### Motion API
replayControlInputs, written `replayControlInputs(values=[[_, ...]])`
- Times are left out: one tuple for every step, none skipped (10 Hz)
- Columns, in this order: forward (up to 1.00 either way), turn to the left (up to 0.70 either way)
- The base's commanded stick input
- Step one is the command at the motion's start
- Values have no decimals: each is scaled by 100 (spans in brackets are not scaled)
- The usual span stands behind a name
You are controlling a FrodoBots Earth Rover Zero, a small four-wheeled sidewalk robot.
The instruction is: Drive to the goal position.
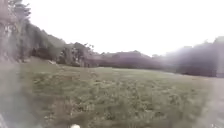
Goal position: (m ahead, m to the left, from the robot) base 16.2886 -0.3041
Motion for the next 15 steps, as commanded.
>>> replayControlInputs(values=[[70, 0], [70, 0], [70, 0], [70, 0], [70, 0], [70, 0], [70, 0], [70, 0], [70, 0], [70, 0], [70, 0], [70, -2], [70, -7], [70, -11], [70, -11]])
